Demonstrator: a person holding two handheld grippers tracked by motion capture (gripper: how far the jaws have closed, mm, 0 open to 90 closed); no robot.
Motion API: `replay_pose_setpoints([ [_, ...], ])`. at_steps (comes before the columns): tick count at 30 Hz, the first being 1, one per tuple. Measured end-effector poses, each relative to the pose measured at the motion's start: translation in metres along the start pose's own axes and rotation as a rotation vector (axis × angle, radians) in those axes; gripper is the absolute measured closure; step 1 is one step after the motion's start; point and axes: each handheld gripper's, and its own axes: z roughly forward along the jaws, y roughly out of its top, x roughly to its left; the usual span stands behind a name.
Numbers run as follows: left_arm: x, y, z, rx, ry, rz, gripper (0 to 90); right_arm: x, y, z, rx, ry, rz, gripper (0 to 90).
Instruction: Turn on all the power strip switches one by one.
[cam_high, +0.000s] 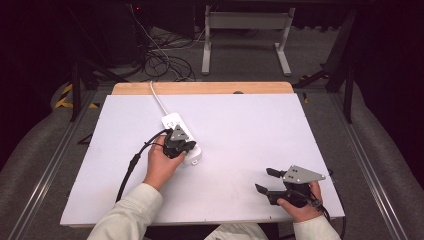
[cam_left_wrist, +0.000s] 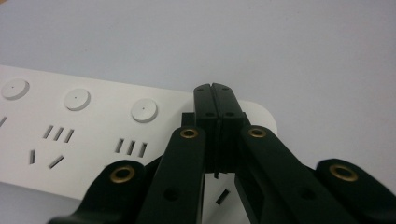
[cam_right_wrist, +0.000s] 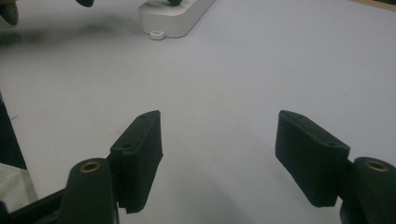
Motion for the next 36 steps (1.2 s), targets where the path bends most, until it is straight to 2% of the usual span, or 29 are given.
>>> replay_pose_setpoints([
  [4,-0.002,0.001,0.001,0.001,0.002,0.012,90.0,0.000,0.000,0.000,0.001,0.000,-0.001,32.6],
  [5,-0.003,0.001,0.001,-0.004,-0.009,0.011,90.0,0.000,0.000,0.000,0.002,0.001,0.000,32.6],
  [6,-0.005,0.001,0.003,-0.015,-0.047,-0.002,90.0,0.000,0.000,0.000,0.002,0.002,-0.001,32.6],
  [7,-0.007,0.001,0.003,-0.014,-0.034,0.001,90.0,0.000,0.000,0.000,0.002,0.002,0.000,32.6],
  [9,-0.012,0.003,0.003,-0.002,0.017,0.040,90.0,0.000,0.000,0.000,0.001,0.001,0.001,32.6],
  [10,-0.014,0.003,0.003,0.001,0.028,0.048,90.0,0.000,0.000,0.000,0.001,0.002,0.000,32.6],
  [14,-0.011,0.002,0.003,-0.003,0.013,0.008,90.0,0.000,-0.001,0.000,0.004,0.006,0.002,32.4],
  [18,-0.009,0.000,0.004,-0.015,0.010,-0.009,90.0,0.001,-0.001,0.000,0.006,0.009,-0.002,32.5],
  [21,-0.010,0.002,0.004,-0.004,0.026,-0.006,90.0,0.001,-0.001,0.001,0.007,0.010,-0.002,32.4],
  [22,-0.010,0.001,0.004,-0.003,0.016,-0.018,90.0,0.001,-0.001,0.001,0.007,0.011,-0.002,32.4],
  [24,-0.007,0.001,0.003,0.003,0.041,-0.018,90.0,0.002,0.000,0.001,0.008,0.011,-0.004,32.4],
  [25,-0.007,0.000,0.003,0.001,0.030,-0.024,90.0,0.002,0.000,0.001,0.007,0.011,-0.003,32.4],
  [28,-0.007,0.001,0.003,0.000,0.041,-0.007,90.0,0.002,-0.001,0.001,0.009,0.013,-0.004,32.4],
  [30,-0.006,0.004,0.002,-0.001,0.027,-0.002,90.0,0.001,-0.001,0.001,0.007,0.012,-0.001,32.4],
  [31,-0.004,0.006,0.000,-0.007,0.016,-0.015,90.0,0.001,-0.001,0.001,0.006,0.012,-0.001,32.4],
  [32,-0.003,0.008,-0.002,-0.031,-0.005,-0.027,90.0,0.001,-0.001,0.001,0.006,0.012,0.000,32.3],
  [33,-0.003,0.011,-0.005,-0.052,-0.008,-0.033,90.0,0.000,-0.001,0.000,0.004,0.011,-0.001,32.3],
  [36,-0.003,0.021,-0.011,-0.070,-0.016,-0.009,90.0,-0.001,-0.001,0.001,0.003,0.011,0.006,32.4],
])
